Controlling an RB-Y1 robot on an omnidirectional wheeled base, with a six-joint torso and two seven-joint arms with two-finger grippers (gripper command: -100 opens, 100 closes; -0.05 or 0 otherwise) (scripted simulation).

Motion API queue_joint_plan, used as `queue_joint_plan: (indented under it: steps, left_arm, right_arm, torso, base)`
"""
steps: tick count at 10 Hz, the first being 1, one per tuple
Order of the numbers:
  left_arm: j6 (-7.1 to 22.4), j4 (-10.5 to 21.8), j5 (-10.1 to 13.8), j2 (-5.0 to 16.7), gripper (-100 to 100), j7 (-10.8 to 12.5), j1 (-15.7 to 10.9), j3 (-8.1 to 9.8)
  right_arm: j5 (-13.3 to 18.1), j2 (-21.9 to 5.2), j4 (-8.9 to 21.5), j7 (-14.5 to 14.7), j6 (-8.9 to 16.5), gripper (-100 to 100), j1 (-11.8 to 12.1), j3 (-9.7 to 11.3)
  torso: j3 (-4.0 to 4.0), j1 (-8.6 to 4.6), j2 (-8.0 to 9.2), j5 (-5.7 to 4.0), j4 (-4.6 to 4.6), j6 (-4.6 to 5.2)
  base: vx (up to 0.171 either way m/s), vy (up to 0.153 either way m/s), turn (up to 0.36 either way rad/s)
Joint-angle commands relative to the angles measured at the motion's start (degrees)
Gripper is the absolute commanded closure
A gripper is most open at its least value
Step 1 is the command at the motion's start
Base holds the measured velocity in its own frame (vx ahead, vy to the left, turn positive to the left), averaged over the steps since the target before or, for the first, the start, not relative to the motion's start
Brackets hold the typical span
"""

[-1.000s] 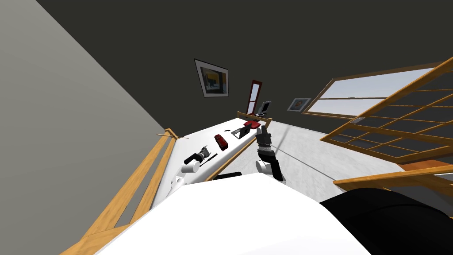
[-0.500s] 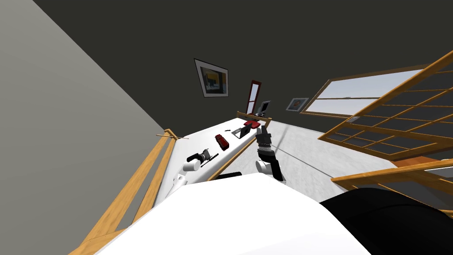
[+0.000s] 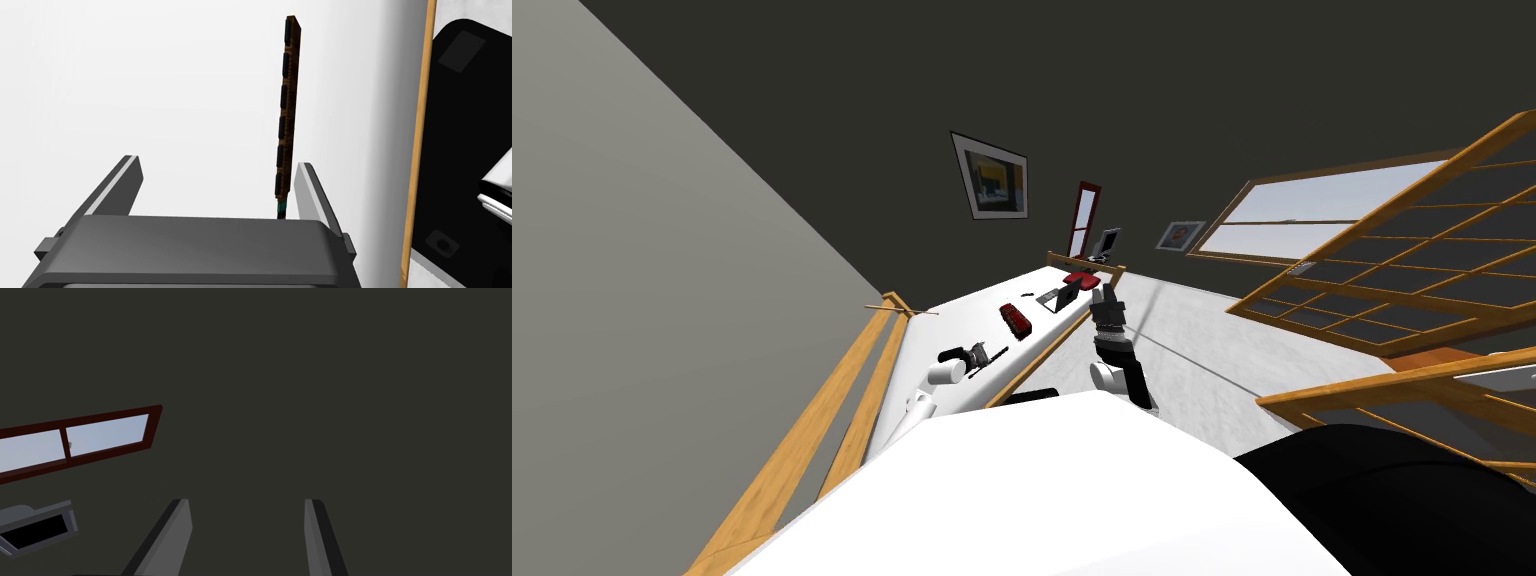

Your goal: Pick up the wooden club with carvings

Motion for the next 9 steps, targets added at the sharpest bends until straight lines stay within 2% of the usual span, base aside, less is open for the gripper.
queue_joint_plan:
  steps: [1,2,3,4,6,7,9]
  left_arm:
    - [2.9,1.4,1.1,0.8,-100,1.5,-0.8,-0.55]
    - [3.2,1.4,1.1,0.8,-100,1.5,-0.8,-0.55]
    - [5.4,2.8,2.1,1.4,-100,2.7,-1.6,-1.0]
    - [5.6,2.8,2.1,1.4,-100,2.7,-1.6,-1.0]
    - [9.2,5.3,3.9,2.8,-100,4.7,-3.0,-1.82]
    - [10.0,5.3,3.9,2.8,-100,4.7,-3.0,-1.82]
    - [13.5,7.5,5.4,4.2,-100,6.5,-4.2,-2.51]
  right_arm:
    - [0.0,0.0,0.0,0.0,0.0,0,0.0,0.0]
    - [0.0,0.0,0.0,0.0,0.0,0,0.0,0.0]
    - [0.0,0.0,0.0,0.0,0.0,0,0.0,0.0]
    - [0.0,0.0,0.0,0.0,0.0,0,0.0,0.0]
    - [0.0,0.0,0.0,0.0,0.0,0,0.0,0.0]
    - [0.0,0.0,0.0,0.0,0.0,0,0.0,0.0]
    - [0.0,0.0,0.0,0.0,0.0,0,0.0,0.0]
  torso:
    - [0.0,0.0,0.0,0.0,0.0,0.0]
    - [0.01,0.03,0.02,0.0,0.0,0.0]
    - [0.01,0.0,0.02,0.0,0.01,0.0]
    - [0.0,-0.02,0.0,-0.01,0.0,0.0]
    - [0.0,-0.03,0.0,-0.01,0.0,0.0]
    - [0.0,0.05,0.0,0.01,0.0,0.0]
    - [0.0,0.0,0.01,0.0,0.0,0.0]
  base:
    - [-0.003,0.053,-0.035]
    - [-0.004,0.041,-0.018]
    - [0.002,0.034,-0.025]
    - [0.007,0.032,-0.017]
    - [0.003,0.047,-0.036]
    - [0.001,0.047,-0.018]
    - [0.005,0.046,-0.031]
